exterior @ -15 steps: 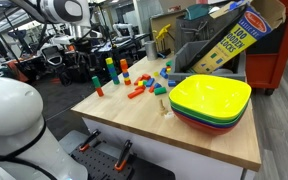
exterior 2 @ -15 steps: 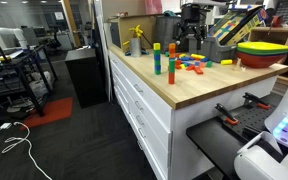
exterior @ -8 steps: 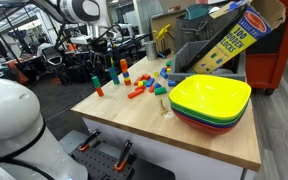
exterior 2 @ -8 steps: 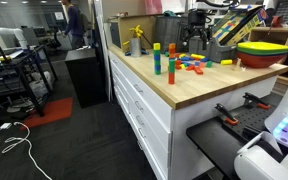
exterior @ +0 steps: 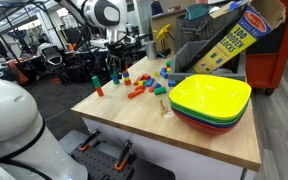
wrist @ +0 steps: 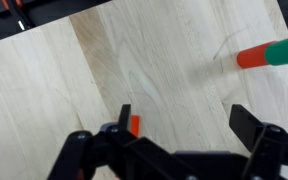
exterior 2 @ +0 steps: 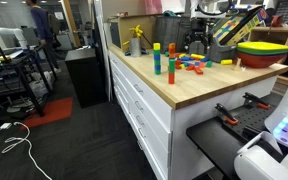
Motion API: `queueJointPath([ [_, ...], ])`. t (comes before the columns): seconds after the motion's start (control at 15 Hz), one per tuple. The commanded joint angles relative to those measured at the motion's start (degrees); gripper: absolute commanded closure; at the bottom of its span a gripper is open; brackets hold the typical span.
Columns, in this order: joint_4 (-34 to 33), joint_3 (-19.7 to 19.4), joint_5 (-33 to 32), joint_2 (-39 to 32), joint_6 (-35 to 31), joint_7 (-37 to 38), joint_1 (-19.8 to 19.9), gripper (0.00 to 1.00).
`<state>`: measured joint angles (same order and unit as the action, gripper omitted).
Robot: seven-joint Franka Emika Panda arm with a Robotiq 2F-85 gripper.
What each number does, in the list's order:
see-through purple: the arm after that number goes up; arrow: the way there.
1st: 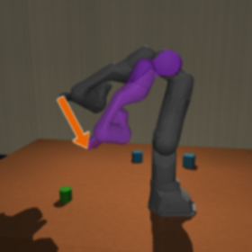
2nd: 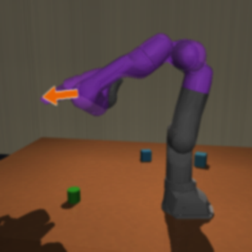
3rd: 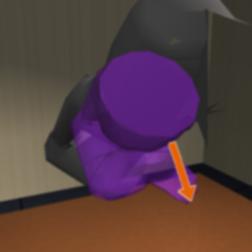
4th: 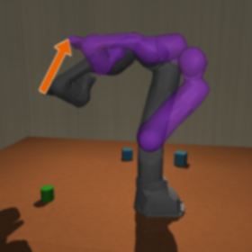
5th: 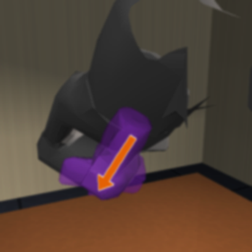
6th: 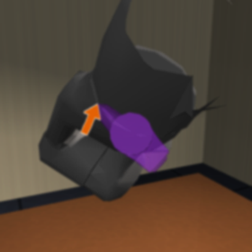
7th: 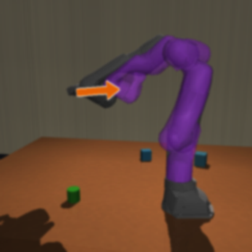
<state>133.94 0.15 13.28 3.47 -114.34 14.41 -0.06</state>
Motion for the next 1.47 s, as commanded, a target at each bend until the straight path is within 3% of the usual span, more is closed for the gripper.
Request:
queueJointPath([
  [0.0,-3.9,-1.5,0.9,-4.6,-0.2,0.3,1.5,0.0],
  [0.47,-3.2,-4.4,0.8,-8.6,-5.3,4.7,3.6,0.0],
  [0.93,-3.3,-6.7,5.6,-11.6,-10.6,12.3,5.1,0.0],
  [1.4,-3.1,-9.3,3.9,-12.8,-12.5,15.4,6.5,0.0],
])
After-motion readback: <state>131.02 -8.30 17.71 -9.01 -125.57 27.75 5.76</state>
